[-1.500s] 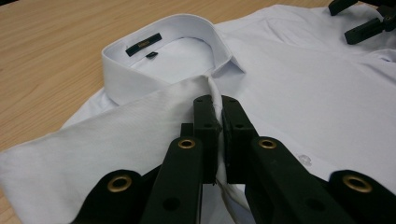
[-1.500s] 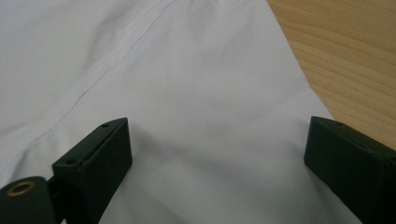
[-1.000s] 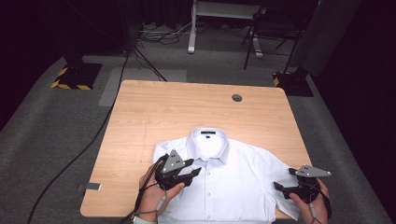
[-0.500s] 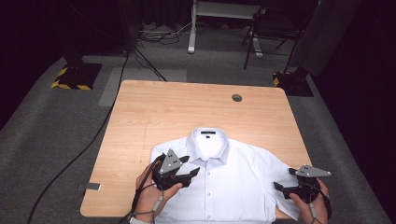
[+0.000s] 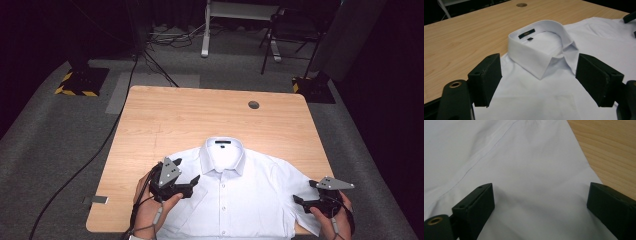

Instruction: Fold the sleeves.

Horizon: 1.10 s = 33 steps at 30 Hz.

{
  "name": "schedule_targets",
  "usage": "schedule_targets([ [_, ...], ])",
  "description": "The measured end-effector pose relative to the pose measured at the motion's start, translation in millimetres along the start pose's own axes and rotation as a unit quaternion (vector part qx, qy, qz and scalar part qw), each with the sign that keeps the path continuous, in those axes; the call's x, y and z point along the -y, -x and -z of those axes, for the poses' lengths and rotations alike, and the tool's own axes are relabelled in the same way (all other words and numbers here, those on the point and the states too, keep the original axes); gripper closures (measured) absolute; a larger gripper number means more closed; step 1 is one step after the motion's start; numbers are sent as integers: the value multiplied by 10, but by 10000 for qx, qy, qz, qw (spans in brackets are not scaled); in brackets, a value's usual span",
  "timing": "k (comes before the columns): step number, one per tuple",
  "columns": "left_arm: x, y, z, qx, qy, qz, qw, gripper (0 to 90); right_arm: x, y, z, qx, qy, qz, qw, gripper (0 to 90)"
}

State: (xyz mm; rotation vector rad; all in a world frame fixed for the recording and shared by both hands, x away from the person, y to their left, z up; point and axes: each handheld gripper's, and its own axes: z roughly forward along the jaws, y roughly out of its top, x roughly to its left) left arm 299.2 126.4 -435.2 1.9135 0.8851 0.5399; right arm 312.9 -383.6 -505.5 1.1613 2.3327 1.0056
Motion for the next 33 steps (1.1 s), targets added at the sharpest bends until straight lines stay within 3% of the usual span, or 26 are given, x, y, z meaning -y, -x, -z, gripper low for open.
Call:
schedule_targets([
  [8,120,-206,125,-349,-168,122,9992,201,0,0,0,0,1,0,10000,77],
  [14,220,-373,199,-664,-263,240,9972,199,0,0,0,0,0,0,10000,76],
  [25,474,-662,304,-1075,-548,683,9903,179,0,-1,0,0,0,-1,10000,77],
  [33,700,-852,384,-1367,-805,828,9839,176,0,-1,0,0,-1,-2,10000,77],
])
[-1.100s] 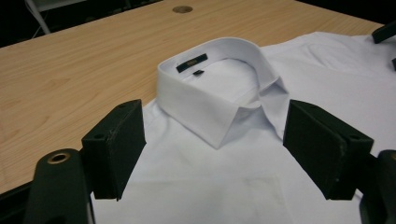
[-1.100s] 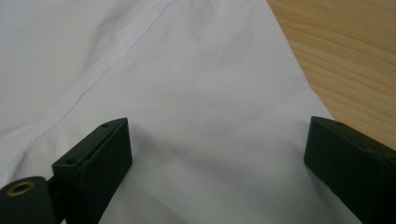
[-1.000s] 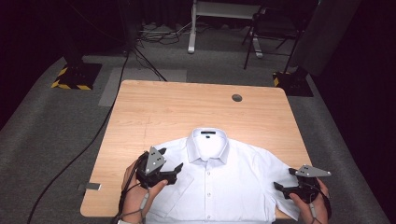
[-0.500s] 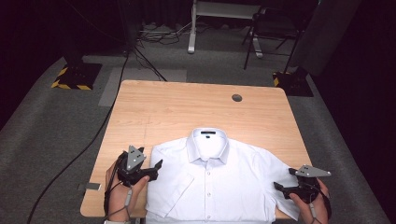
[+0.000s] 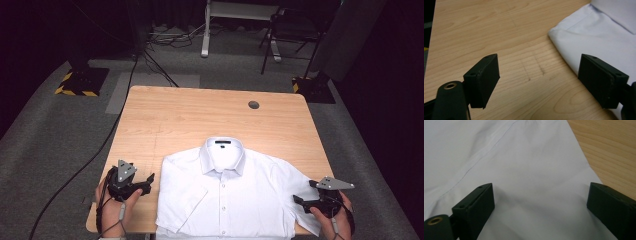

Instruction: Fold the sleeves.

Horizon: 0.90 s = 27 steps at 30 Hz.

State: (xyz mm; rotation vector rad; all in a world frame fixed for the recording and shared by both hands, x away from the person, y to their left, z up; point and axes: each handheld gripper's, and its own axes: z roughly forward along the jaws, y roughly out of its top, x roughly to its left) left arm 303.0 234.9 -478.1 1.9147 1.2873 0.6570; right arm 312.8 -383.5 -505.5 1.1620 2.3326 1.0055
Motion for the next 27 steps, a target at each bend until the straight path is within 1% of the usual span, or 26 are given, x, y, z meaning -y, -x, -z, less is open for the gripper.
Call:
schedule_targets([
  [4,80,-78,-19,-60,-139,20,9999,175,0,0,0,-1,0,0,10000,77],
  [8,136,-120,-40,-107,-235,59,9997,174,0,0,0,0,-1,1,10000,77],
  [11,187,-165,-62,-152,-368,82,9992,171,0,1,0,-1,-2,1,10000,77],
  [16,251,-186,-95,-228,-617,-23,9978,162,-1,1,1,0,-5,2,10000,77],
  [17,265,-193,-104,-203,-587,3,9981,157,-1,1,1,-1,-6,1,10000,77],
  [19,270,-216,-104,-123,-638,158,9978,151,-1,1,1,-1,-7,1,10000,77],
  [20,272,-233,-106,-41,-661,225,9976,146,-1,1,1,-1,-7,-1,10000,76],
  [21,273,-247,-110,12,-674,236,9974,140,-1,1,1,-1,-8,1,10000,77],
  [22,272,-253,-113,45,-691,206,9974,117,-2,1,1,-2,-9,0,10000,77],
  [27,274,-266,-114,118,-696,143,9974,104,-2,2,1,-4,-12,2,10000,77],
])
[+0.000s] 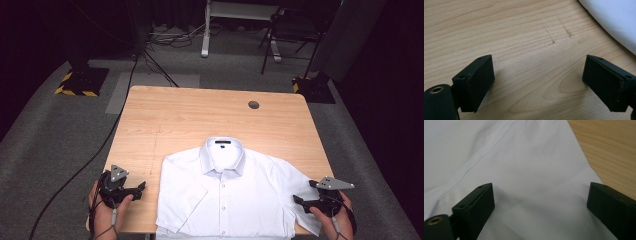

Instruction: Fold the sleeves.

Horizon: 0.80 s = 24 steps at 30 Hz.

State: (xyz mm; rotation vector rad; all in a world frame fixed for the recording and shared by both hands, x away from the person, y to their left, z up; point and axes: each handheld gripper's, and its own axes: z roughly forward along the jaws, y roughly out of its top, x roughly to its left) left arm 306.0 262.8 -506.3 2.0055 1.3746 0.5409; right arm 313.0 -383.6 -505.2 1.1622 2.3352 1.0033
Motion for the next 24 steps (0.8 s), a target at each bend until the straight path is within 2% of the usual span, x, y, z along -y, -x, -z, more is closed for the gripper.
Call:
schedule_targets([
  [16,-6,12,-9,-16,-28,6,10000,85,0,16,1,-22,-9,23,10000,71],
  [20,-16,20,-21,-42,-16,31,10000,83,-20,17,38,44,-78,47,9999,101],
  [24,-19,22,-23,-48,-22,39,10000,82,-57,31,144,82,112,54,9999,114],
])
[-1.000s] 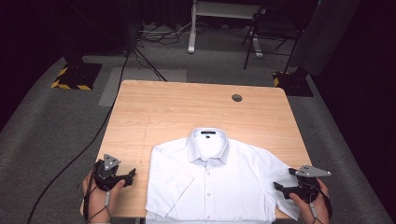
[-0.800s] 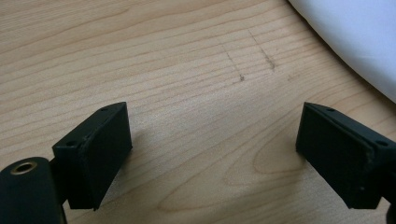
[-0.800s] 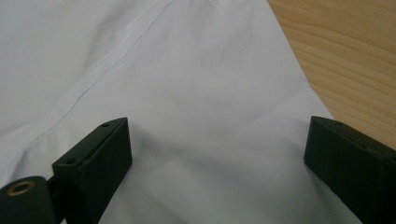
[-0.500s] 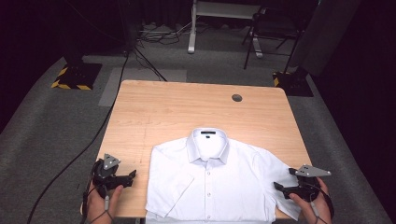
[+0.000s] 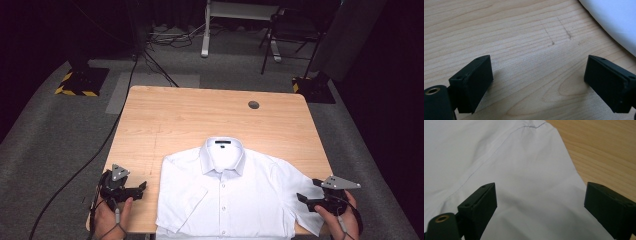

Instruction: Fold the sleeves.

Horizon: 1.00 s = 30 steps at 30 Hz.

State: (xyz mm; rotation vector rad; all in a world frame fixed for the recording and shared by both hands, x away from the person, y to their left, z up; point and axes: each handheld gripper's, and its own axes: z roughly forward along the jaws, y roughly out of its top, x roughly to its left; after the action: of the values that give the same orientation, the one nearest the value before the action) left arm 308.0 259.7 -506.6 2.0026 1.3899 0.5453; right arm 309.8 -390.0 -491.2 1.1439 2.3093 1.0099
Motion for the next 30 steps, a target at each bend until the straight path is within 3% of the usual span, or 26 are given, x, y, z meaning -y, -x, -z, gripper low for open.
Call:
schedule_targets([
  [7,-5,1,-2,-1,-16,-4,10000,81,-47,19,134,48,107,84,9999,126],
  [11,-5,3,-3,-3,-13,1,10000,81,-49,109,176,102,45,145,9998,142],
  [15,-6,1,-3,0,-14,-11,10000,81,-43,231,245,250,68,49,9997,158],
  [18,-7,1,-4,1,-16,-11,10000,81,-49,292,305,227,133,40,9996,217],
  [30,-10,3,-9,2,-11,-5,10000,80,-5,407,447,465,238,0,9986,246],
])
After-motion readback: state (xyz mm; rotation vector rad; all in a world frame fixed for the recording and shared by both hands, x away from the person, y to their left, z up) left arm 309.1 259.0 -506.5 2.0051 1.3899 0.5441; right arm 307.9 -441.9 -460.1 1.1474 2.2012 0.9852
